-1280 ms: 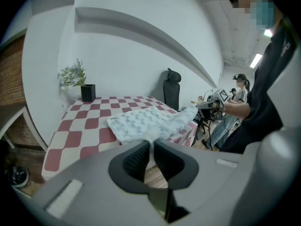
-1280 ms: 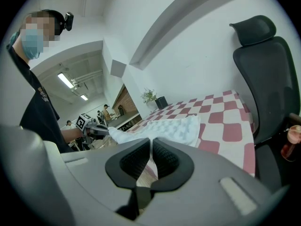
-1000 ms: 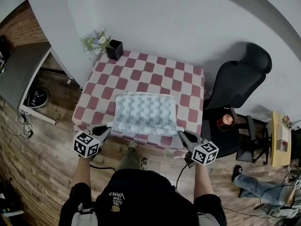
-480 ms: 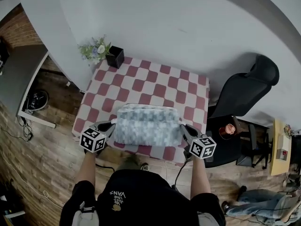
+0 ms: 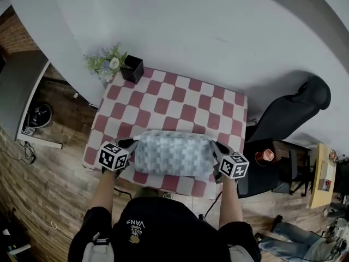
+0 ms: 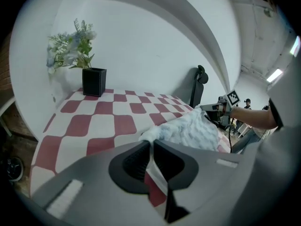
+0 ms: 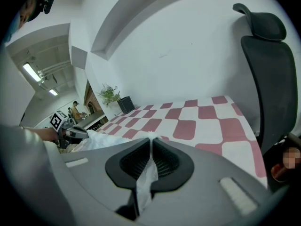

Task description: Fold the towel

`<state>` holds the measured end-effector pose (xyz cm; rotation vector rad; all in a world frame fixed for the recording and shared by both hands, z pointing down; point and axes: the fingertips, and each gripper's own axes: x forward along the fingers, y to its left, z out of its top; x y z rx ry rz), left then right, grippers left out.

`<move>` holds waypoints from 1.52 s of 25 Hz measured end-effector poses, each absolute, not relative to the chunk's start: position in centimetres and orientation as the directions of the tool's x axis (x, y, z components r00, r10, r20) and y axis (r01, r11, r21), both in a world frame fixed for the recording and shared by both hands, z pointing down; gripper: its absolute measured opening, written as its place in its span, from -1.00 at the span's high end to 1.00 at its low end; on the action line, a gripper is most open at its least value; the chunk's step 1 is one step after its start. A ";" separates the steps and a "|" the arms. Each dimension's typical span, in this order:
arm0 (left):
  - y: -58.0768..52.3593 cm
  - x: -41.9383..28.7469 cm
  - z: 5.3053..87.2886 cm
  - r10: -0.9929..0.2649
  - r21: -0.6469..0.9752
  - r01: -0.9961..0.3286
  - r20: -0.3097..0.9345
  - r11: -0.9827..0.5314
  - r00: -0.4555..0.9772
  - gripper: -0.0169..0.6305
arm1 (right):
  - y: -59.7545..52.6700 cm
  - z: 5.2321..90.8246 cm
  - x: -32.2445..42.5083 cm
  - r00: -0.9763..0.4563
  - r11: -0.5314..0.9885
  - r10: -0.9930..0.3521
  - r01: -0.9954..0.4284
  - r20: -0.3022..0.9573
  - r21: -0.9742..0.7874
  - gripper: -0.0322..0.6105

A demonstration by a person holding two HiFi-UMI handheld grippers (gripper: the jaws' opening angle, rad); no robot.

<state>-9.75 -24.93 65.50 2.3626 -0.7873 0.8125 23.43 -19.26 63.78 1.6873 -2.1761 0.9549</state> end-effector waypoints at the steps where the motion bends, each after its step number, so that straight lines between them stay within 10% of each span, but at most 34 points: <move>1: -25.4 -9.7 65.8 -0.348 0.279 -0.664 0.676 -0.694 0.649 0.86 | -19.7 64.1 23.5 -0.309 0.119 -0.777 -0.928 0.549 -0.353 0.83; 38: -27.2 -12.6 67.0 -0.521 0.164 -0.821 0.701 -0.547 0.488 0.40 | -16.7 68.1 27.8 -0.228 -0.119 -0.714 -0.892 0.662 -0.435 0.18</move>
